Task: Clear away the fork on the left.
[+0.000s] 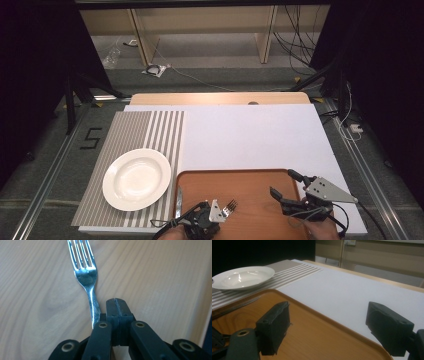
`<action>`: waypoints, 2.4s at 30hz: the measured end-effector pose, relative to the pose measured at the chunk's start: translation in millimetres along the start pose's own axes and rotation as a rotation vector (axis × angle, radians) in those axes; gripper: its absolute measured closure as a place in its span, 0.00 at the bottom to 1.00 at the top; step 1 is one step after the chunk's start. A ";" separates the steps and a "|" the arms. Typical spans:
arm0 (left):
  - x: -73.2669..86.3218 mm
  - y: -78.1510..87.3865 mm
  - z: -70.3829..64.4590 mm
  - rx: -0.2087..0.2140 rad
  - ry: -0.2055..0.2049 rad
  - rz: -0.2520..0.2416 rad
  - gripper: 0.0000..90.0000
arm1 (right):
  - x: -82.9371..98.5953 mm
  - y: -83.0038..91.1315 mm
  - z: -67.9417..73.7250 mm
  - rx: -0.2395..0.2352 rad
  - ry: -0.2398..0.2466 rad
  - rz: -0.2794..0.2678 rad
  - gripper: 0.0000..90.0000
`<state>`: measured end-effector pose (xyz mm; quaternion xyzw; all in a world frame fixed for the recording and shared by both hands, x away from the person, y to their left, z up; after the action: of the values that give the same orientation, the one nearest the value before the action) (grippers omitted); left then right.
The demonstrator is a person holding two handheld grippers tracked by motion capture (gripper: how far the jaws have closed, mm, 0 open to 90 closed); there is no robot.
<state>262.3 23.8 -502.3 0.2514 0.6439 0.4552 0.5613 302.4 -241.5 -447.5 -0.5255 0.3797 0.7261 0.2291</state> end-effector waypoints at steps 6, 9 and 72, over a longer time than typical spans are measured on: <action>4.3 2.2 6.8 -0.007 0.016 0.006 0.99 | 0.0 0.0 0.1 0.000 0.000 0.000 0.22; 6.8 3.7 10.5 -0.022 0.020 0.014 0.99 | -0.1 0.4 0.0 0.001 0.002 0.001 0.22; 31.5 49.0 52.7 -0.137 0.224 -0.105 0.50 | -0.3 0.2 -0.3 0.002 0.002 -0.002 0.22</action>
<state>295.6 88.6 -472.9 0.1260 0.6821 0.4935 0.5247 302.5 -241.8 -447.1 -0.5263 0.3804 0.7249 0.2298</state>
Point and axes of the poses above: each handheld gripper's, and its own axes: y roughly backward along the jaws, x roughly out of its underside, z roughly to its left, the point moved 4 cm from there along -y, roughly forward along the jaws, and after that the axes turned 10 degrees about -y, right-handed, at the moved point
